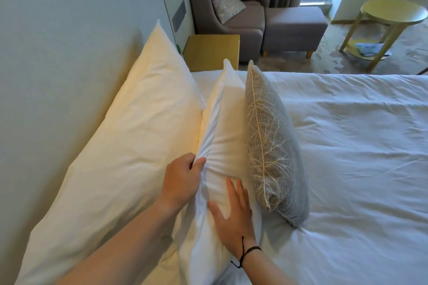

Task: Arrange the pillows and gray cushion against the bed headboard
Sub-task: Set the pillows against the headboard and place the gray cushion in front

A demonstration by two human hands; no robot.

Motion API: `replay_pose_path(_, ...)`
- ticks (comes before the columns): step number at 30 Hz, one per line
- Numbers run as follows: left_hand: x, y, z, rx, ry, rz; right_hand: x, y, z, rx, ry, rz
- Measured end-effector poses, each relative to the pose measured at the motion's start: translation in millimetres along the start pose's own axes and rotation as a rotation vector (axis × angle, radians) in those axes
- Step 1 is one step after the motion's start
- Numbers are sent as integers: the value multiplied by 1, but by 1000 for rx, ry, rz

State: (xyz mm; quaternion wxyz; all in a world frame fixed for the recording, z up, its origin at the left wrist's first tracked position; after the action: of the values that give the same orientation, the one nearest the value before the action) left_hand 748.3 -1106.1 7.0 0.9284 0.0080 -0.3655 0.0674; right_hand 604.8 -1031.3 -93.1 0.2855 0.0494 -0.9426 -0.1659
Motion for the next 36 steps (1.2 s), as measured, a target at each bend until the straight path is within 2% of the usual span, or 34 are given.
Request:
replay_pose_path(6,5,15,-37,293,-52,-139,-6,0,-18,-80,135,-106)
replay_pose_path(9,1,37,-43,386,75,-239,-1,-3,-35,-70,150,-174)
replay_pose_path(11,0,52,-46,391,196,-281,0,-2,-50,32,270,-217)
replay_pose_path(14,9,74,-57,454,267,-254,-1,0,-71,252,462,-355)
replay_pose_path(16,14,86,-69,517,291,-228,-2,-4,-76,301,519,-441)
replay_pose_path(20,17,118,-81,591,371,-338,-4,-14,-75,352,596,-456)
replay_pose_path(24,24,130,-98,511,195,-147,-15,-6,-70,349,583,-397)
replay_pose_path(26,31,134,-109,468,133,-101,-19,-1,-68,380,623,-367)
replay_pose_path(32,37,144,-118,381,-130,-136,-19,-6,-67,438,822,-413)
replay_pose_path(36,33,127,-104,307,-393,-249,2,-17,-78,425,784,-499)
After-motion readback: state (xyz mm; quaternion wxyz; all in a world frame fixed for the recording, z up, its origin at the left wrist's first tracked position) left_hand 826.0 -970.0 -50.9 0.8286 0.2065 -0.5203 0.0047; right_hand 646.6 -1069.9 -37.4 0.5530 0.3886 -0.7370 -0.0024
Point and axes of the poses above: each hand's wrist, its own y-axis away from the middle knuckle, its own x-axis out of the back of the hand, z = x × y, the point moved 1 cm from there along -y, towards the middle knuckle, and after that the axes turned 1 degree about -y, right-handed, at the moved point
